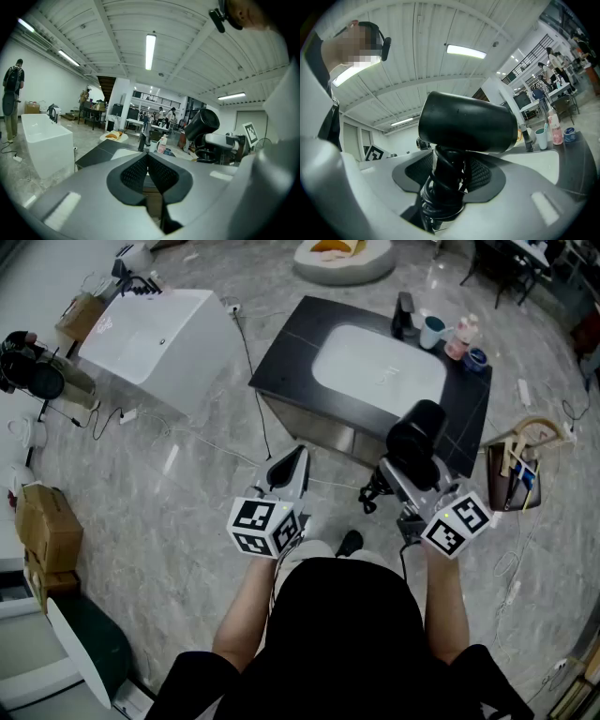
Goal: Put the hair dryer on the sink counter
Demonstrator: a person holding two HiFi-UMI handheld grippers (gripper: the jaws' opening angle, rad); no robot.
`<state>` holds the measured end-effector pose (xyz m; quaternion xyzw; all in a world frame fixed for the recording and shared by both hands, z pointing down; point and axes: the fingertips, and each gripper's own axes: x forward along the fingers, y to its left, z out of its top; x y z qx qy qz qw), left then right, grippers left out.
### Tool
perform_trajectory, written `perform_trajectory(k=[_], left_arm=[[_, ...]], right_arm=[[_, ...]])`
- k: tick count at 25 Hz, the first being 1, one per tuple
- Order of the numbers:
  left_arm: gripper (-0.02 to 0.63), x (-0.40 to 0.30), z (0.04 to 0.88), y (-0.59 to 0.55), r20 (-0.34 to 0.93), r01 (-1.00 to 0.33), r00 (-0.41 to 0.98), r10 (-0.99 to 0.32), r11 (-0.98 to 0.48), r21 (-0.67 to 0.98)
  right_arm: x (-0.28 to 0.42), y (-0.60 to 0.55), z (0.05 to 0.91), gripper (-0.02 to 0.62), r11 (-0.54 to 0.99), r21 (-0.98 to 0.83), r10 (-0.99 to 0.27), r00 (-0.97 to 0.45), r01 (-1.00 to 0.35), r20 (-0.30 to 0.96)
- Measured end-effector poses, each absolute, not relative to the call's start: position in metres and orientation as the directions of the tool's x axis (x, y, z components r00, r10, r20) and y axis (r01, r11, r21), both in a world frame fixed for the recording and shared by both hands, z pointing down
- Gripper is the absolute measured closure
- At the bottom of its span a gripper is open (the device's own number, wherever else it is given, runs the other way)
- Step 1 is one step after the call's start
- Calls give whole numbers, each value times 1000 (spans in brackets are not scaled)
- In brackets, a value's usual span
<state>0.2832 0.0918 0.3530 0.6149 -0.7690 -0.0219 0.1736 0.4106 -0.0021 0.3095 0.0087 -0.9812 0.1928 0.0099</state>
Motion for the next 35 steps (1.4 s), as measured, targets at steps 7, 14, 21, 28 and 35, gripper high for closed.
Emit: perform_trajectory(k=[7,14,21,28,35], left_arm=[[607,287,351,97,229,-947,-179,-957,230,223],[607,261,345,133,217,-952,-174,-961,220,213],[607,206,342,164,224,-955,-164,-961,211,210],[607,139,340,186,227,-961,-136,-964,184,206],[607,72,342,207,213,-964,-101,-972,149,222]], right_arm=[[408,10,309,379,930,-367,-5,-1000,-12,20],[388,41,302,379,931,-361,-40,-999,-48,30],[346,70,286,379,942,-327,-72,-997,-72,13],[292,87,278,379,932,-339,-131,-991,-125,5],[234,107,274,379,926,-335,-184,-983,-176,9]])
